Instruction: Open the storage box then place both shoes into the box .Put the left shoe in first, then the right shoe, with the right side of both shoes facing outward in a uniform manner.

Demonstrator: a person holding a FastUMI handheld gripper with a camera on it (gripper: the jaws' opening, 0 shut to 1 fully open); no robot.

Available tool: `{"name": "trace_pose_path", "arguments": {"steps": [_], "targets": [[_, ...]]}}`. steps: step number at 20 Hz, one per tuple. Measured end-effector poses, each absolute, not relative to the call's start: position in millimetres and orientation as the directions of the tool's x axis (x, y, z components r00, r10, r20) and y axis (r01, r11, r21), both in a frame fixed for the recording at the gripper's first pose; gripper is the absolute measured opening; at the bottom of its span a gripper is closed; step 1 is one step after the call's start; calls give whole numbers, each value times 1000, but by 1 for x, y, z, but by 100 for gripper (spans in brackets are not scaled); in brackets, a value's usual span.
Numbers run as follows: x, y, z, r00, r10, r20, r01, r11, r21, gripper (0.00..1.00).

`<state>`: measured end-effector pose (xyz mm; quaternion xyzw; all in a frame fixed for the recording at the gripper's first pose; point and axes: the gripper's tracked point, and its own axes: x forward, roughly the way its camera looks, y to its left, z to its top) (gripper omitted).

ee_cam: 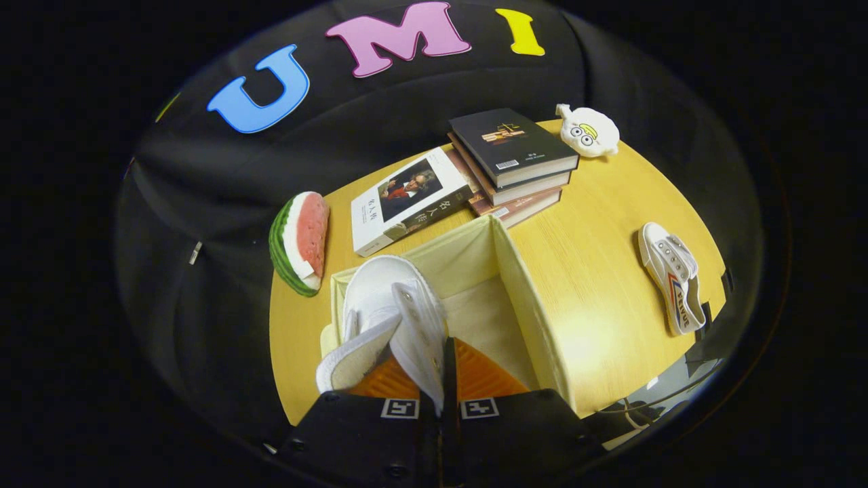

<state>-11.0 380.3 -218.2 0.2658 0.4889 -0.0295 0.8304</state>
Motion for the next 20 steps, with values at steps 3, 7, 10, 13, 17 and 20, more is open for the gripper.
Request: {"name": "trace_pose_path", "arguments": {"steps": [3, 7, 10, 13, 17, 20], "targets": [[-5, 395, -229, 507, 202, -838, 381, 819, 428, 8], [-2, 409, -230, 514, 214, -831, 349, 833, 430, 8], [-7, 415, -237, 493, 250, -833, 302, 849, 434, 13], [-15, 446, -231, 454, 402, -795, 180, 832, 524, 48], [-17, 440, -205, 503, 450, -738, 44, 839, 542, 99], [-19, 426, -184, 536, 461, -708, -5, 840, 543, 99]]}}
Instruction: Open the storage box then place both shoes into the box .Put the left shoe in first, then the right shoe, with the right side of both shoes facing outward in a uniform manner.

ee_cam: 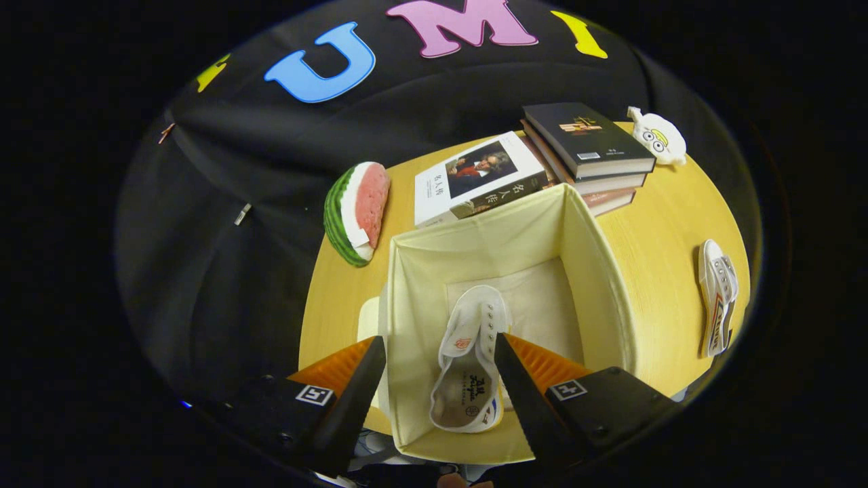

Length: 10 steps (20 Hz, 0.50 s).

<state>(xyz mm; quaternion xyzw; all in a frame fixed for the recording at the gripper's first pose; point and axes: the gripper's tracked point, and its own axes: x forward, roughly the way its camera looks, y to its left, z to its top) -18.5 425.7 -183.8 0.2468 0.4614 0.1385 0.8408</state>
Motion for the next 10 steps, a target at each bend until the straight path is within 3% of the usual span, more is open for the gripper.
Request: {"name": "trace_pose_path", "arguments": {"steps": [5, 10], "targets": [[-26, 379, -150, 574, 464, -675, -64, 847, 528, 99], [-25, 280, -130, 661, 393, -639, -58, 876, 479, 99]]}}
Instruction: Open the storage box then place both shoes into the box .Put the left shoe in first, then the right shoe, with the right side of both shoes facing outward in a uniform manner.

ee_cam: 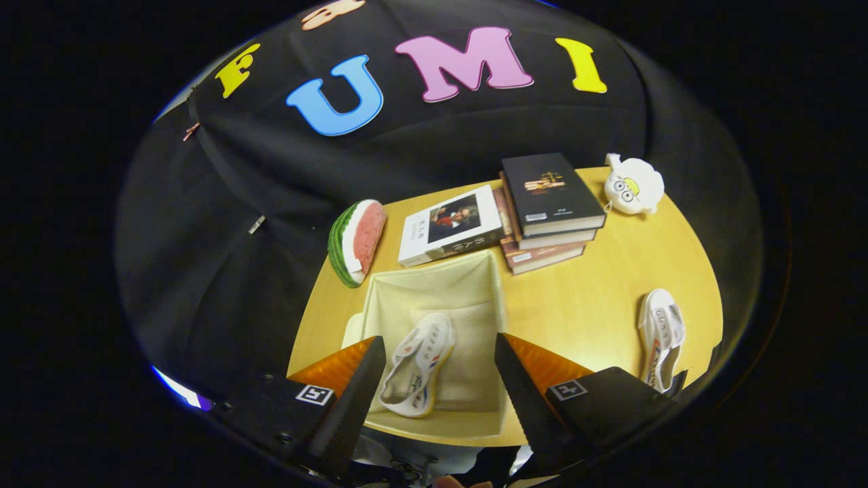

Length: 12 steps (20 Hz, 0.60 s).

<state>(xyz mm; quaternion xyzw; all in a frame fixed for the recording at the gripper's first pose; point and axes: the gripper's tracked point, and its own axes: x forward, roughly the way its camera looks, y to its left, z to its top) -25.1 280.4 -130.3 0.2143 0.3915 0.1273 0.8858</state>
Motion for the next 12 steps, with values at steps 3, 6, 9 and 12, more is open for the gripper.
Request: {"name": "trace_pose_path", "arguments": {"steps": [3, 6, 9, 12], "targets": [[-28, 212, -132, 699, 336, -631, -31, 896, 443, 99], [-37, 148, -146, 714, 291, -636, 3, 908, 419, 99], [-47, 90, -172, 710, 249, -659, 38, 921, 388, 99], [-56, 43, -211, 692, 204, -693, 61, 939, 337, 99]]}}
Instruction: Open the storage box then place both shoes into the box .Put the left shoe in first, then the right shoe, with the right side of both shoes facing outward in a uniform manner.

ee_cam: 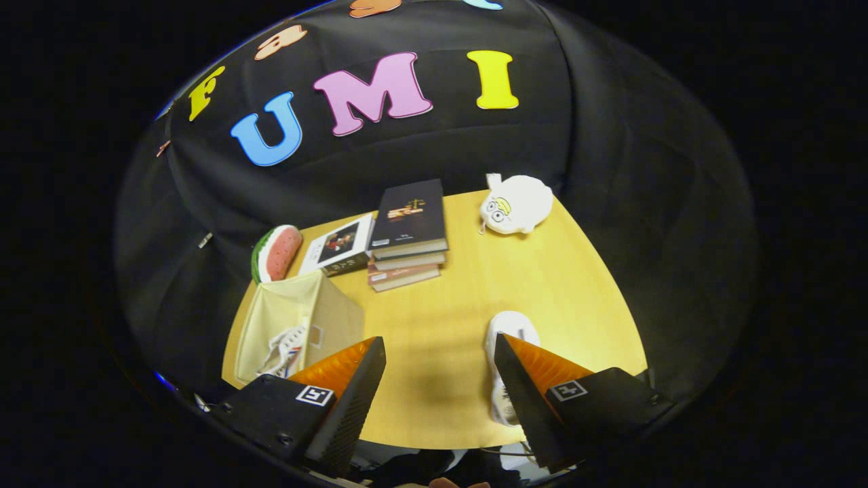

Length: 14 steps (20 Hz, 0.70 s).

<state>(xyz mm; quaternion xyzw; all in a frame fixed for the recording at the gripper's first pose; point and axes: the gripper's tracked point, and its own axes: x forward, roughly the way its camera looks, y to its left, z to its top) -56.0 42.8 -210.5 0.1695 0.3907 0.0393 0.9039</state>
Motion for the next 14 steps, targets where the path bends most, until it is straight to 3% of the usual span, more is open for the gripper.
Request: {"name": "trace_pose_path", "arguments": {"steps": [8, 14], "targets": [[-87, -5, -332, 538, 198, -820, 141, 937, 318, 99], [-98, -13, -405, 422, 197, -885, 122, 955, 270, 98]]}}
